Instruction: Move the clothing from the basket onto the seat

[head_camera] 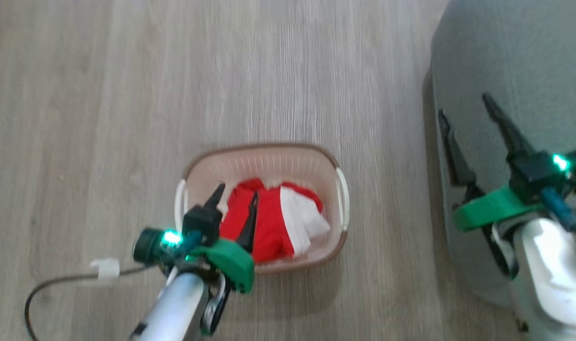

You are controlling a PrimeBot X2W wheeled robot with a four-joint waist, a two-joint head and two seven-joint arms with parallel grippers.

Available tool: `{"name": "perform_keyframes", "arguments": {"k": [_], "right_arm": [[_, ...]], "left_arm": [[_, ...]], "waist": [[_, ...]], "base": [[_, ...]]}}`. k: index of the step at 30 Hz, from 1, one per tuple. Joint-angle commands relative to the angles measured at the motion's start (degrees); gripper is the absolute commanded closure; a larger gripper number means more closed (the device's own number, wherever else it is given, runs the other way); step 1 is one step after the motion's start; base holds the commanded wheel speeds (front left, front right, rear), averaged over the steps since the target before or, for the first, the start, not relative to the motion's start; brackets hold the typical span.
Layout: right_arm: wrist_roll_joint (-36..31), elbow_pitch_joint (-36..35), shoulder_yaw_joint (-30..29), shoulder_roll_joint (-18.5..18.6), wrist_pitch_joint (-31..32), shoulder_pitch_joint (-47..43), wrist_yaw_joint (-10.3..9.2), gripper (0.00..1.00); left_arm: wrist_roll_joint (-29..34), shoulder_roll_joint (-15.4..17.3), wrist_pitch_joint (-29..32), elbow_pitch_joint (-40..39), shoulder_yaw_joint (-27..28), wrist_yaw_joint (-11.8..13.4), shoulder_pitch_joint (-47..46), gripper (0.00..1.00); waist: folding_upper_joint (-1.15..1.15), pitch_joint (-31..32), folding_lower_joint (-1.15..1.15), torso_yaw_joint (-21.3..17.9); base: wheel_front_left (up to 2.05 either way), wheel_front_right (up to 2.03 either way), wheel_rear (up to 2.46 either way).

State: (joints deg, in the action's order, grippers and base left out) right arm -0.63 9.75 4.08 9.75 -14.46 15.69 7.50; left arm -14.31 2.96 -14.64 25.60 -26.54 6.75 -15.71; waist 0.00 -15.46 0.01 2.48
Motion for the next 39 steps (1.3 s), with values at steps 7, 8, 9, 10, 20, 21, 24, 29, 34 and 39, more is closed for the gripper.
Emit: {"name": "perform_keyframes", "arguments": {"k": [7, 8, 9, 10, 20, 21, 24, 29, 34, 39], "right_arm": [[0.03, -6.61, 2.54, 3.73, -0.54, 5.0, -0.01, 0.0], [0.06, -7.17, 2.67, 3.96, -0.54, 5.16, -0.01, 0.0], [0.11, -7.85, 2.81, 4.15, -0.54, 5.42, -0.01, 0.0], [0.23, -8.64, 3.04, 4.3, -0.54, 5.63, -0.01, 0.0], [0.2, -14.2, 3.43, 4.58, -0.54, 7.15, -0.01, 0.0], [0.11, -14.75, 3.41, 4.43, -0.54, 7.25, -0.01, 0.0], [0.08, -15.67, 3.75, 3.96, -0.54, 7.66, -0.01, 0.0], [0.44, -17.24, 5.12, 3.42, -0.54, 8.59, -0.01, 0.0], [0.31, -18.86, 6.05, 2.82, -0.54, 9.01, -0.01, 0.0], [-0.34, -19.88, 7.51, 3.12, -0.54, 9.53, -0.01, 0.0]], "left_arm": [[-3.21, -0.08, -0.36, 14.5, -4.25, 0.95, -13.76, 0.0], [-3.23, -0.08, -0.36, 16.6, -5.15, 0.97, -15.15, 0.0], [-3.26, -0.08, -0.36, 18.56, -5.9, 0.98, -16.62, 0.0], [-3.36, -0.08, -0.36, 20.59, -6.53, 1.06, -17.98, 0.0], [-6.37, -0.08, -0.36, 35.05, -11.73, 0.96, -28.34, 0.0], [-6.83, -0.08, -0.36, 36.51, -12.3, 1.05, -29.15, 0.0], [-7.13, -0.08, -0.13, 40.61, -15.22, 0.75, -31.6, 0.0], [-7.36, -0.08, 0.94, 44.21, -18.67, 1.05, -35.56, 0.0], [-5.91, -0.08, 3.04, 46.42, -22.04, 1.01, -39.17, 0.0], [-6.33, -0.05, 8.04, 47.79, -22.28, 3.74, -42.05, 0.0]], "waist": [[0.0, -19.01, -0.01, -3.72], [0.0, -19.94, -0.01, -3.92], [0.0, -21.08, -0.01, -4.19], [0.0, -22.49, -0.01, -4.65], [0.0, -30.78, -0.01, -6.68], [0.0, -31.61, -0.01, -6.95], [0.0, -33.6, -0.01, -7.7], [0.0, -36.79, -0.01, -8.99], [0.0, -39.82, -0.01, -10.45], [0.0, -42.47, -0.01, -11.73]], "base": [[0.0, 0.0, 0.0], [0.0, 0.0, 0.0], [0.0, 0.0, 0.0], [0.0, 0.0, 0.0], [0.0, 0.0, 0.0], [0.0, 0.0, 0.0], [0.0, 0.0, 0.0], [0.0, 0.0, 0.0], [0.0, 0.0, 0.0], [0.0, 0.0, 0.0]]}}
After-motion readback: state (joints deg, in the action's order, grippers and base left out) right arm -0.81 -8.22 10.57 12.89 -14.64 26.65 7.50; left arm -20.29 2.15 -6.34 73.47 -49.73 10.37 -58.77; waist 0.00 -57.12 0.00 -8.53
